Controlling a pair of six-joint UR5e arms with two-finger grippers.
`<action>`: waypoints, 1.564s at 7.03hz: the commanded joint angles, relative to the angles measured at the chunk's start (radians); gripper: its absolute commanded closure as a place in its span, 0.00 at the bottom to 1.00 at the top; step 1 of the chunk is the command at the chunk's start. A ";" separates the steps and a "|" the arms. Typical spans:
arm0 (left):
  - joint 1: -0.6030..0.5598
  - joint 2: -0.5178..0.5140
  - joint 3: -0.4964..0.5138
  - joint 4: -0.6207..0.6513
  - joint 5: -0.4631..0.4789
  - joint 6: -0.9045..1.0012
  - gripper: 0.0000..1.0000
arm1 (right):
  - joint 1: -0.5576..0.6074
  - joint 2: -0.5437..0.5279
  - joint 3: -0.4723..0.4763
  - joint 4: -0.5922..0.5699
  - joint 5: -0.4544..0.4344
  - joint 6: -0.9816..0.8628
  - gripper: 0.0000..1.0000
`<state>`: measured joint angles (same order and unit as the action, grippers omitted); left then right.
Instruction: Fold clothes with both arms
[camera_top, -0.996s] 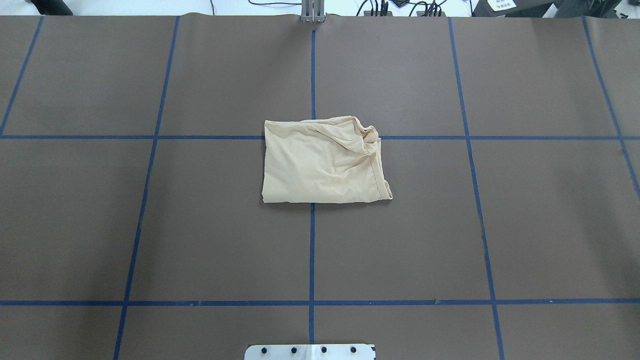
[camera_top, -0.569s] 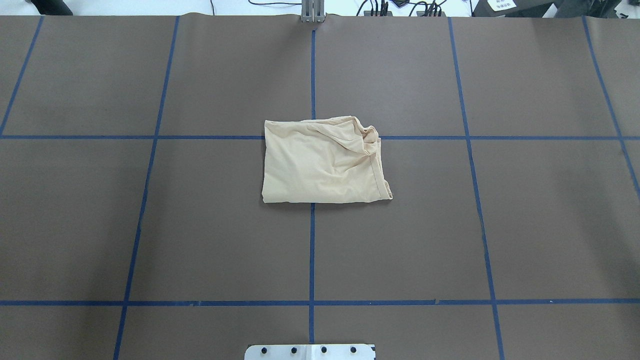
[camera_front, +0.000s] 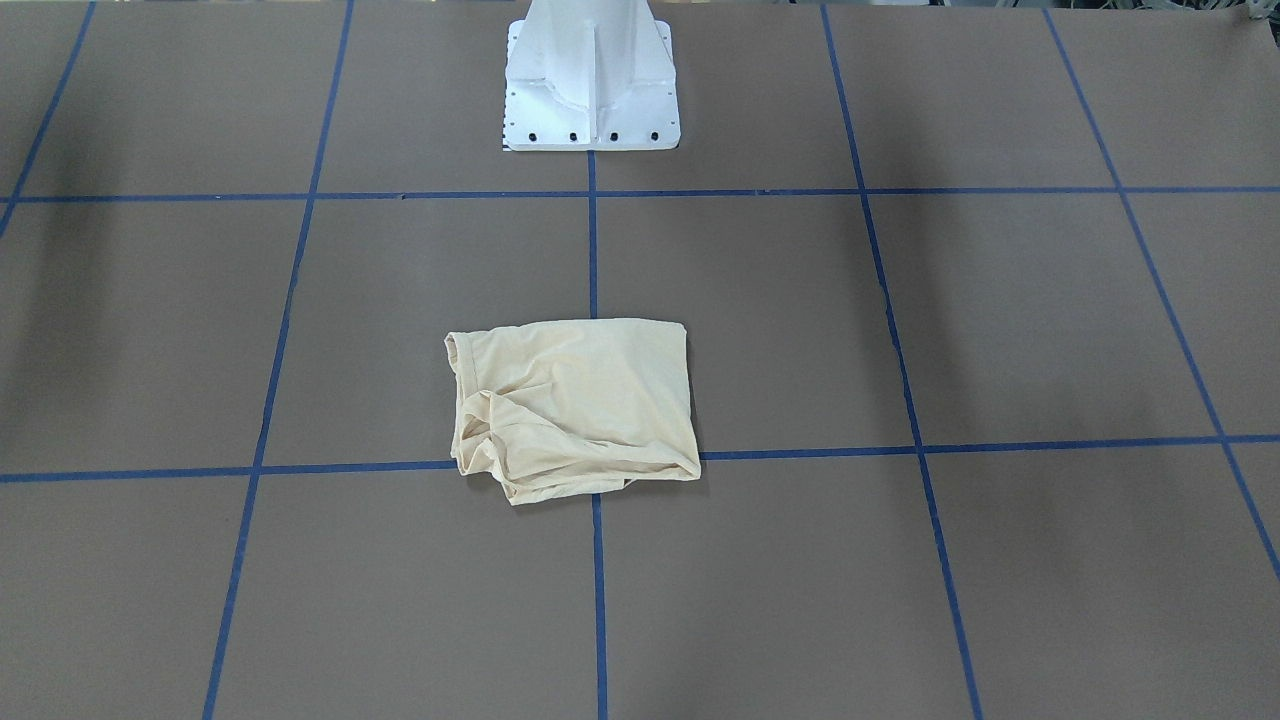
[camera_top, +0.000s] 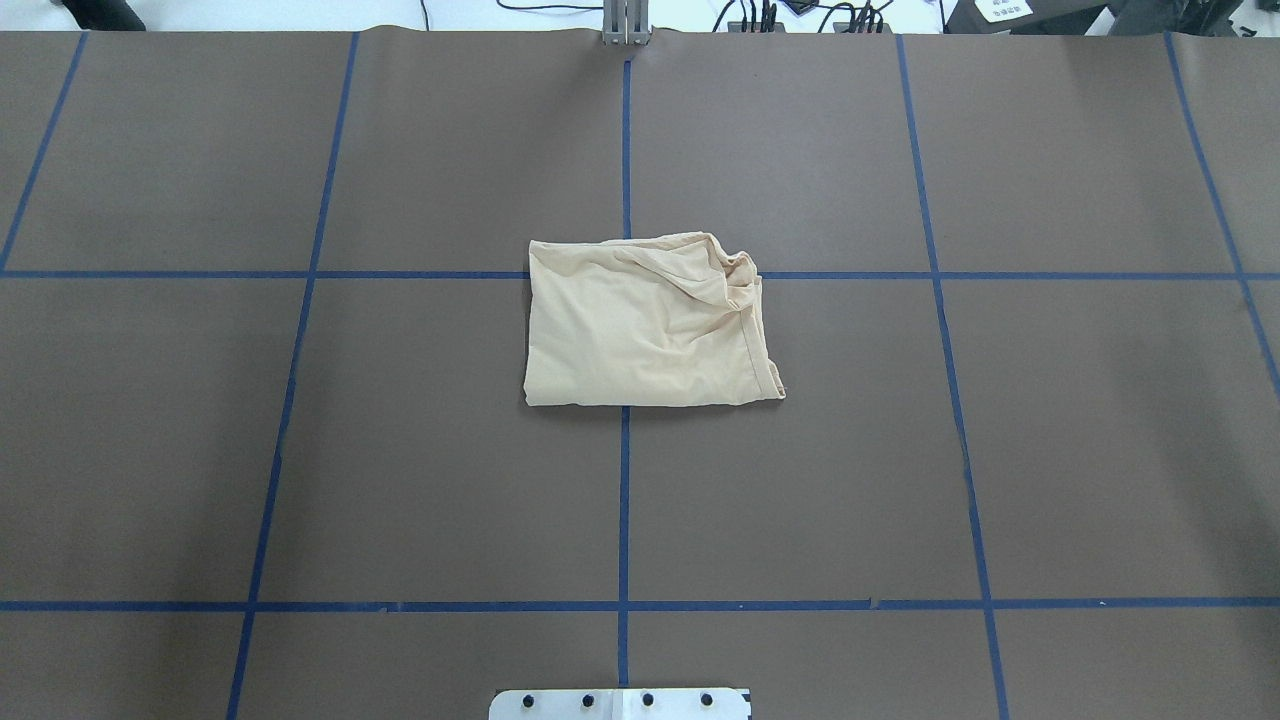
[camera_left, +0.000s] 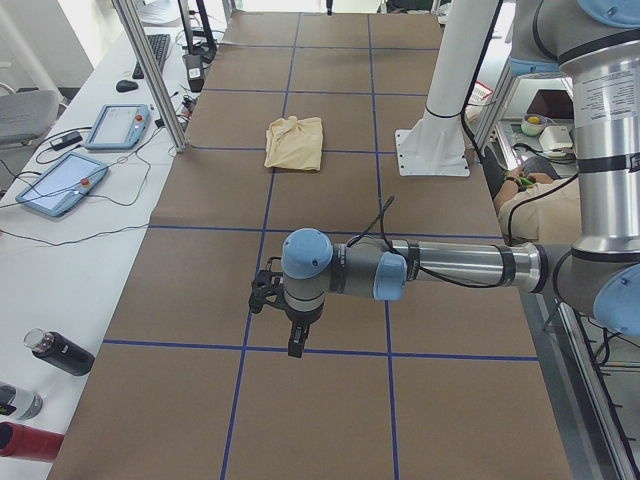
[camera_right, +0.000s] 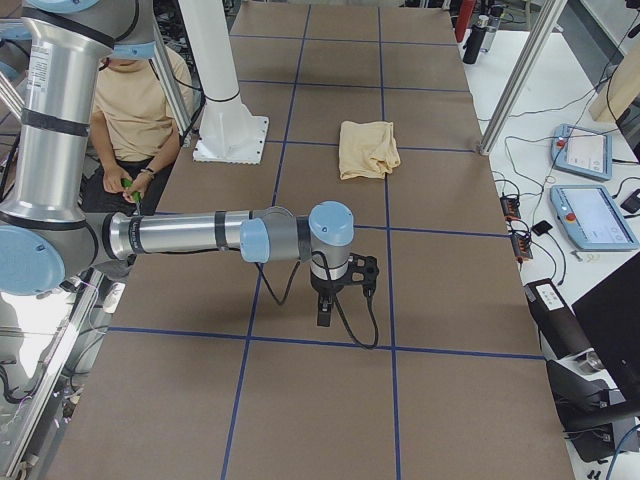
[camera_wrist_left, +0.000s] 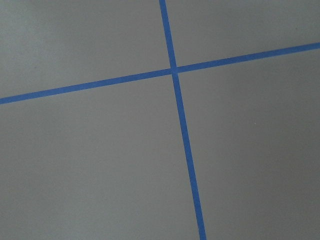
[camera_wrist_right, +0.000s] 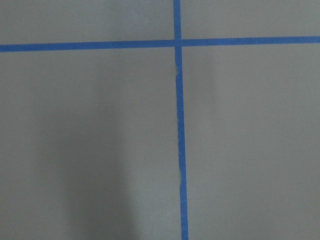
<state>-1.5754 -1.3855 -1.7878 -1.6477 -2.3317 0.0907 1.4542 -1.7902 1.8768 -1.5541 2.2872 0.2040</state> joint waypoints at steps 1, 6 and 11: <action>0.000 0.000 0.001 0.000 0.002 0.000 0.00 | 0.000 0.000 -0.001 0.003 0.008 0.000 0.00; 0.000 0.000 -0.002 0.002 0.002 -0.002 0.00 | 0.000 0.002 0.013 0.005 0.023 0.000 0.00; 0.000 0.000 -0.007 0.002 0.002 -0.002 0.00 | 0.000 -0.005 0.002 0.002 0.017 0.002 0.00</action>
<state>-1.5754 -1.3852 -1.7932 -1.6460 -2.3287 0.0890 1.4542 -1.7933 1.8813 -1.5523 2.3062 0.2024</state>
